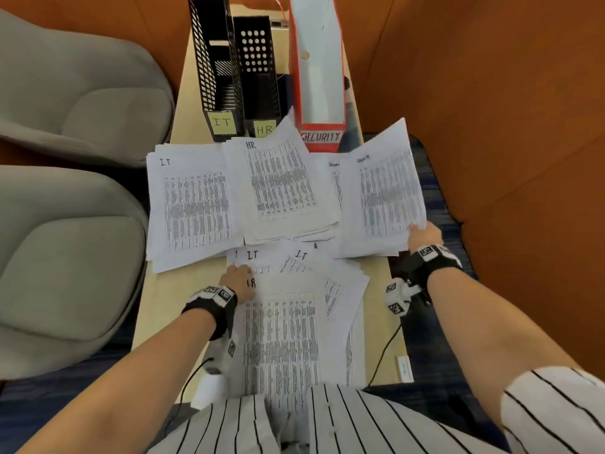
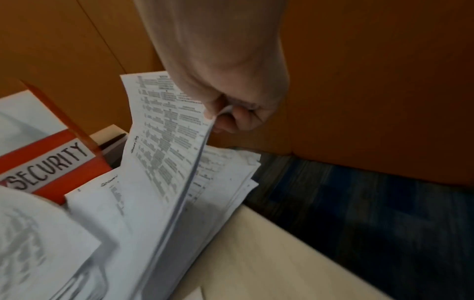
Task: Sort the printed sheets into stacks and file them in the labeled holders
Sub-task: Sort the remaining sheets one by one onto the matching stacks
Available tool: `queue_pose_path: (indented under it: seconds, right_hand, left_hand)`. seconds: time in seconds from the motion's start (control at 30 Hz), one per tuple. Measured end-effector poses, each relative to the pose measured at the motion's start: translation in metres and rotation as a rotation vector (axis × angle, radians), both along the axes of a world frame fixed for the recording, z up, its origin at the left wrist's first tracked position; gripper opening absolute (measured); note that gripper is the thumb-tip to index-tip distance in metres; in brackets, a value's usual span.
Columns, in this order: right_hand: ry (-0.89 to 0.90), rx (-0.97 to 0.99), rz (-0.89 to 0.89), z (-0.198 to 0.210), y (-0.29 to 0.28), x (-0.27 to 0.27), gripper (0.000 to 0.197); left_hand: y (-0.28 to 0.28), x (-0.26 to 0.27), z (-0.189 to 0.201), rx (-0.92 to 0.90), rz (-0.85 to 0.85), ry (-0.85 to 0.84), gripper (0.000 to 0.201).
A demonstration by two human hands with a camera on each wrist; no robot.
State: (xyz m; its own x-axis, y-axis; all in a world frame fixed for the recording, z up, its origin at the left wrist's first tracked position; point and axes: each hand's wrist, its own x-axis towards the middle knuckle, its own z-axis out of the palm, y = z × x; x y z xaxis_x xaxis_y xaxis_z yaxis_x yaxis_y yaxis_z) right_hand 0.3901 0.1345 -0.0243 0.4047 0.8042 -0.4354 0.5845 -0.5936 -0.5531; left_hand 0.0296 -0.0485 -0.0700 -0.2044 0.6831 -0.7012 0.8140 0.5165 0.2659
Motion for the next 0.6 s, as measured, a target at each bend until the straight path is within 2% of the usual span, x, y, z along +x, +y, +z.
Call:
queue_pose_path:
  seconds: [0.13, 0.2, 0.27, 0.3, 0.37, 0.4, 0.43, 0.47, 0.5, 0.53, 0.57, 0.6]
  right_hand:
    - [-0.115, -0.171, 0.305, 0.01, 0.018, -0.001, 0.029]
    - [-0.161, -0.223, 0.379, 0.01, 0.025, -0.008, 0.03]
    - [-0.182, -0.235, 0.349, 0.009, 0.026, -0.019, 0.038]
    - [-0.259, -0.219, 0.323, 0.006, 0.026, -0.025, 0.051]
    - [-0.477, -0.096, 0.344, 0.001, 0.017, -0.038, 0.079]
    - [-0.525, 0.019, 0.422, 0.001, 0.012, -0.046, 0.081]
    - [-0.468, 0.14, 0.521, -0.002, 0.006, -0.057, 0.077]
    - [-0.3, 0.201, 0.643, -0.005, -0.001, -0.069, 0.072]
    - [-0.06, 0.168, 0.752, -0.006, -0.012, -0.082, 0.071]
    - [0.143, 0.048, 0.846, -0.006, -0.027, -0.097, 0.074]
    - [0.237, -0.108, 0.952, -0.004, -0.041, -0.112, 0.078]
    - [0.227, -0.233, 1.064, -0.004, -0.053, -0.123, 0.076]
  left_hand:
    - [-0.007, -0.002, -0.005, -0.032, -0.031, 0.062, 0.054]
    - [-0.007, -0.001, -0.004, 0.0, -0.047, 0.051, 0.045]
    - [-0.007, 0.0, -0.002, 0.076, 0.058, -0.031, 0.026]
    - [-0.007, 0.0, -0.002, 0.108, 0.145, -0.077, 0.021]
    - [-0.008, -0.002, -0.001, 0.173, 0.329, -0.188, 0.02]
    - [-0.008, -0.004, -0.001, 0.209, 0.423, -0.265, 0.02]
    - [-0.008, -0.006, 0.002, 0.254, 0.502, -0.337, 0.021]
    - [-0.007, -0.006, 0.005, 0.299, 0.549, -0.395, 0.021]
    - [-0.005, -0.005, 0.009, 0.337, 0.563, -0.436, 0.021]
    - [-0.003, -0.002, 0.012, 0.361, 0.562, -0.472, 0.022]
    - [0.0, 0.001, 0.016, 0.389, 0.566, -0.513, 0.021]
    - [0.003, 0.006, 0.02, 0.423, 0.593, -0.56, 0.019]
